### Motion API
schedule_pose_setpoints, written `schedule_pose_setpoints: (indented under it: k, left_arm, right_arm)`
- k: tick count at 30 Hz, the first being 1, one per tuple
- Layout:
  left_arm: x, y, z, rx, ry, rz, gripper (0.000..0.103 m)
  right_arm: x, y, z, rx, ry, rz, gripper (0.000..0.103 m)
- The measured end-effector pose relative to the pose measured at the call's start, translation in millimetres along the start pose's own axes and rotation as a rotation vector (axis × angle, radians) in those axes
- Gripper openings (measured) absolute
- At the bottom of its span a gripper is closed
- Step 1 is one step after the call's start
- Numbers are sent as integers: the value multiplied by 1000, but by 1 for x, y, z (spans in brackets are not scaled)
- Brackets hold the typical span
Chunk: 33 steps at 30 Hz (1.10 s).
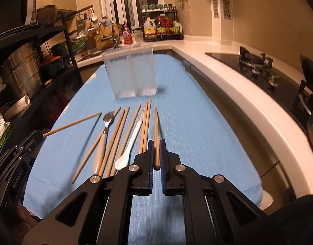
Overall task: Organize utensils
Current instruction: 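Lift the left tool's chopstick over the clear container while the right tool carries its chopstick there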
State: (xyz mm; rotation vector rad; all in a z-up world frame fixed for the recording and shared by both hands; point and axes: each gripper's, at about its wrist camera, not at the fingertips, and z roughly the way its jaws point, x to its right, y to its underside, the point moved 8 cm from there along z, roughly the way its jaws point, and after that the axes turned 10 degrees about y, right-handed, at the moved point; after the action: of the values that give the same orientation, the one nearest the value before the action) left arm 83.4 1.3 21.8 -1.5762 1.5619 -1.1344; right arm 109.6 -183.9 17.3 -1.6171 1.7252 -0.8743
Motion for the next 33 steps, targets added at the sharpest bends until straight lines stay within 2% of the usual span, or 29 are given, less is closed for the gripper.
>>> schedule_pose_setpoints:
  k: [8, 17, 27, 33]
  left_arm:
    - [3, -41, -3, 34, 5, 22, 5]
    - [1, -79, 16, 25, 22, 7, 5]
    - [-3, -114, 63, -39, 37, -8, 5]
    - [-4, -132, 89, -113, 45, -18, 5]
  right_arm:
    - [1, -45, -24, 81, -7, -11, 6]
    - [-3, -92, -21, 116, -19, -25, 6]
    - [-6, -139, 6, 111, -36, -38, 6]
    - [-9, -165, 26, 81, -38, -48, 6]
